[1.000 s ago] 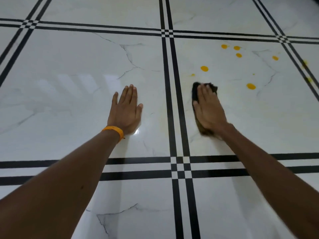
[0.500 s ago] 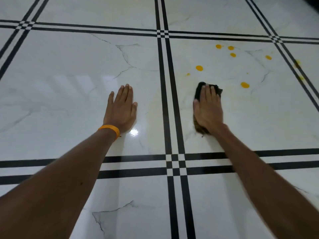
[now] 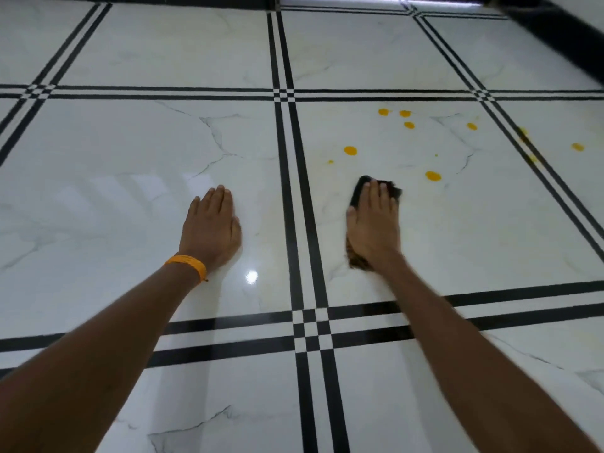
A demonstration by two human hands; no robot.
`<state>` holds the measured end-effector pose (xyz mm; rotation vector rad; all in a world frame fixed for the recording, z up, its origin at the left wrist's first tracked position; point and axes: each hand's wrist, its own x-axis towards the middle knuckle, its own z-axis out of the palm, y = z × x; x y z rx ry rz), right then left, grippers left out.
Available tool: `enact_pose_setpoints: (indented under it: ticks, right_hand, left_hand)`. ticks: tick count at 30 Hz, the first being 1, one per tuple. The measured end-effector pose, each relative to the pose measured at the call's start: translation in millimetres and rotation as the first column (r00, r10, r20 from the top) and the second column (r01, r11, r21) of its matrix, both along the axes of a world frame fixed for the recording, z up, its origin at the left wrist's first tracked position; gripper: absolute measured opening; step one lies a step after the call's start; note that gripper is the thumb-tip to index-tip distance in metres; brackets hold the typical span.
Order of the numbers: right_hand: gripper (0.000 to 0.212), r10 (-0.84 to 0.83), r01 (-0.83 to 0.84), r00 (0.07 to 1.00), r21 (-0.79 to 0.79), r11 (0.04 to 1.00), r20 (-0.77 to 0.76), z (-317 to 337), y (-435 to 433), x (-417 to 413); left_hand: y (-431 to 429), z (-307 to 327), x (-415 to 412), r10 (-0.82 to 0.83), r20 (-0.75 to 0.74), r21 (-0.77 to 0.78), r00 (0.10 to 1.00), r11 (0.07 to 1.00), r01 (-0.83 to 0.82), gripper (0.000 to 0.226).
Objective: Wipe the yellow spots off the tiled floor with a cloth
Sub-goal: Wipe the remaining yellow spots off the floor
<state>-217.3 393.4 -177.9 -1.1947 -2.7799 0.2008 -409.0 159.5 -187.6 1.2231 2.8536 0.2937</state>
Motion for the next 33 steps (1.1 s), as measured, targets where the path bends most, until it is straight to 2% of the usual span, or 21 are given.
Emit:
enact_pose_setpoints:
  ticks: [2,3,5,7,9,11,13,15,18,20,21,24,25,27,28,30,32,33]
  right_hand:
    - [0.072,0.240,-0.240,0.971,-0.002,0.971,0.008,-5.6,-58.3,3.9]
    - [0.069,0.392,-0.391,0.920,-0.023,0.920,0.003,-5.2,-88.2,22.4]
    - [0.067,0.514,-0.514,0.857,-0.064,0.855,-0.013,-1.7,-92.4,63.0]
    - [0.067,0.405,-0.405,0.914,-0.001,0.914,-0.018,-2.4,-28.6,78.1]
    - [0.070,0.170,-0.165,0.985,0.091,0.982,-0.039,-1.5,50.5,66.0]
    - [0.073,-0.044,0.046,0.998,0.060,0.997,-0.044,-0.6,103.2,37.4]
    - [0.072,-0.139,0.143,0.987,0.048,0.989,-0.077,-6.4,116.6,-1.9]
    - [0.069,-0.114,0.125,0.986,0.086,0.988,-0.122,-15.7,84.9,-27.3]
    - [0.067,0.174,-0.175,0.983,-0.008,0.985,-0.051,-11.0,3.1,-8.5]
    - [0.067,0.350,-0.350,0.937,-0.080,0.933,-0.013,-1.4,5.1,18.7]
    - [0.068,0.362,-0.364,0.932,-0.059,0.930,-0.031,-0.1,32.8,19.7]
    - [0.069,0.094,-0.092,0.995,0.048,0.995,-0.045,9.3,137.9,-23.4]
    - [0.070,-0.007,0.008,1.000,0.051,0.999,-0.027,13.4,159.7,-48.6]
    - [0.072,-0.080,0.080,0.997,-0.009,0.997,-0.013,12.2,162.4,-98.9]
    - [0.072,-0.066,0.065,0.998,-0.016,0.998,-0.011,6.3,146.3,-119.9]
    - [0.067,0.164,-0.164,0.986,-0.006,0.986,-0.027,-1.1,92.8,-132.5]
    - [0.066,0.402,-0.401,0.915,-0.030,0.915,0.038,-5.1,44.7,-95.2]
    - [0.066,0.460,-0.459,0.887,-0.047,0.887,0.038,-4.5,40.6,-66.2]
  left_hand:
    - [15.5,6.3,-1.6,0.029,0.013,-0.006,0.999,1.000,-0.029,0.062]
    - [22.0,8.2,-1.3,0.049,0.032,0.012,0.998,0.999,-0.050,0.058]
    - [44.7,6.8,0.6,0.051,0.077,0.079,0.996,0.995,-0.058,0.053]
    - [76.3,7.6,1.0,-0.007,0.078,0.102,0.997,0.995,-0.001,0.061]
    - [104.3,8.0,-1.2,-0.043,0.072,0.084,0.996,0.996,0.037,0.062]
    - [116.8,4.1,-8.7,0.002,0.067,0.096,0.998,0.995,-0.008,0.060]
    - [119.8,-3.7,-16.5,0.017,0.051,0.101,0.999,0.995,-0.022,0.059]
    - [111.4,-14.4,-16.6,0.003,0.047,0.067,0.999,0.998,-0.006,0.059]
    - [109.0,-12.4,-12.2,0.021,0.088,0.076,0.996,0.997,-0.028,0.060]
    - [114.1,-4.6,-10.4,0.028,0.098,0.063,0.995,0.997,-0.035,0.062]
    - [117.1,-0.1,-12.3,0.035,0.102,0.055,0.994,0.998,-0.041,0.063]
    - [128.0,9.7,-22.5,0.045,0.104,0.066,0.994,0.996,-0.052,0.063]
    - [129.2,11.4,-25.1,0.042,0.113,0.060,0.993,0.997,-0.050,0.063]
    - [124.1,8.4,-23.4,0.041,0.121,0.059,0.992,0.997,-0.048,0.062]
    - [121.7,5.2,-21.6,0.033,0.118,0.066,0.992,0.997,-0.041,0.062]
    - [114.8,-2.0,-17.7,0.019,0.132,0.055,0.991,0.998,-0.027,0.062]
    - [108.9,-5.6,-14.0,0.043,0.132,0.053,0.990,0.997,-0.050,0.061]
    - [111.1,-4.7,-15.3,0.048,0.123,0.061,0.991,0.997,-0.055,0.060]
